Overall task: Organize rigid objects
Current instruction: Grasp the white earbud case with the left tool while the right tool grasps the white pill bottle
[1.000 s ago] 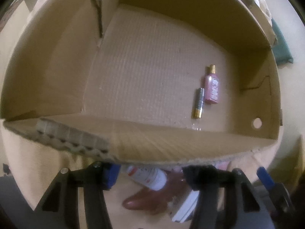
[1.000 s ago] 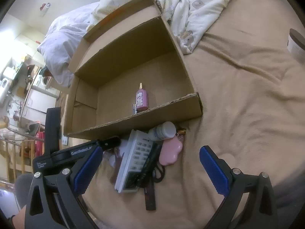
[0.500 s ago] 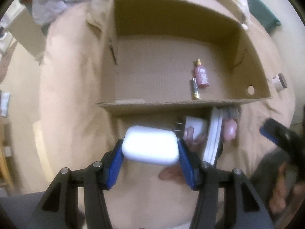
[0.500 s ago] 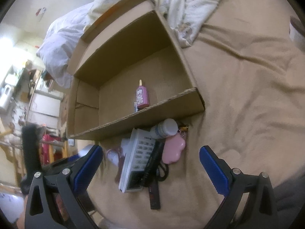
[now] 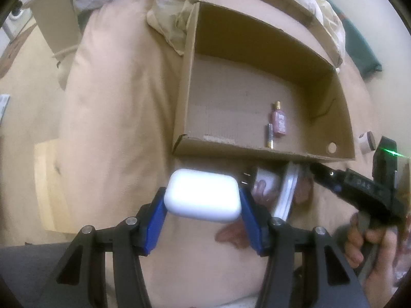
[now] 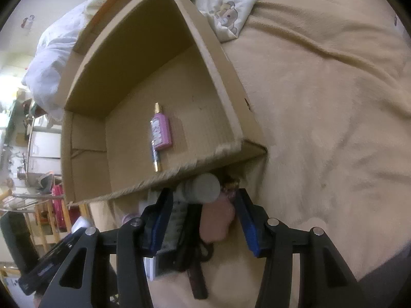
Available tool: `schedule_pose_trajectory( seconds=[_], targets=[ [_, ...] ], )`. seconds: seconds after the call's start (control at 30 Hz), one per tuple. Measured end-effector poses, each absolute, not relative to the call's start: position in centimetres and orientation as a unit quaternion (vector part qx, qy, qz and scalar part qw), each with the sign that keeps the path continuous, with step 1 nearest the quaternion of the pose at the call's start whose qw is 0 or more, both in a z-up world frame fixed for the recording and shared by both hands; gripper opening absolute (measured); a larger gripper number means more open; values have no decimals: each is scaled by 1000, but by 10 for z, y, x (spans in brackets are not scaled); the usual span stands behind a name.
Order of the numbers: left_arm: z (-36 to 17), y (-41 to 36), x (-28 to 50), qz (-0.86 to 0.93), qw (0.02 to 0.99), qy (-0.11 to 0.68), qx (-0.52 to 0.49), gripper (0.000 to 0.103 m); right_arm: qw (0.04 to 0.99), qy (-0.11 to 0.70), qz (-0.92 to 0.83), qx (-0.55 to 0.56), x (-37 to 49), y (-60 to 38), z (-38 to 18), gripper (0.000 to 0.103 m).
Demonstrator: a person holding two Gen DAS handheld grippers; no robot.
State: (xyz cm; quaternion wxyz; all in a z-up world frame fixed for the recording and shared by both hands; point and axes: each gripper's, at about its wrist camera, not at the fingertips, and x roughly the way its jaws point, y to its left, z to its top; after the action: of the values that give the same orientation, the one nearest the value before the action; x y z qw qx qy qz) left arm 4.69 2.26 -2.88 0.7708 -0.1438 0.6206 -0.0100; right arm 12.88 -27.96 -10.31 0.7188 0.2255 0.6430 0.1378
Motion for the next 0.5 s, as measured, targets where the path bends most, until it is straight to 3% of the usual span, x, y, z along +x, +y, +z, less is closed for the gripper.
schedule_pose_trajectory(
  seconds=[0.27,0.33,0.5],
  targets=[
    [-26,9,45,-23,779,614,-122,52,708,663,142,197,135,-265,-125,52],
    [-24,10,46,-24,780,613,-123,52,713,657,146,196,135,-265,-124,40],
    [-22,7,44,-27,784,609,-120,52,746,630,166,138,127,-252,-105,32]
  ],
)
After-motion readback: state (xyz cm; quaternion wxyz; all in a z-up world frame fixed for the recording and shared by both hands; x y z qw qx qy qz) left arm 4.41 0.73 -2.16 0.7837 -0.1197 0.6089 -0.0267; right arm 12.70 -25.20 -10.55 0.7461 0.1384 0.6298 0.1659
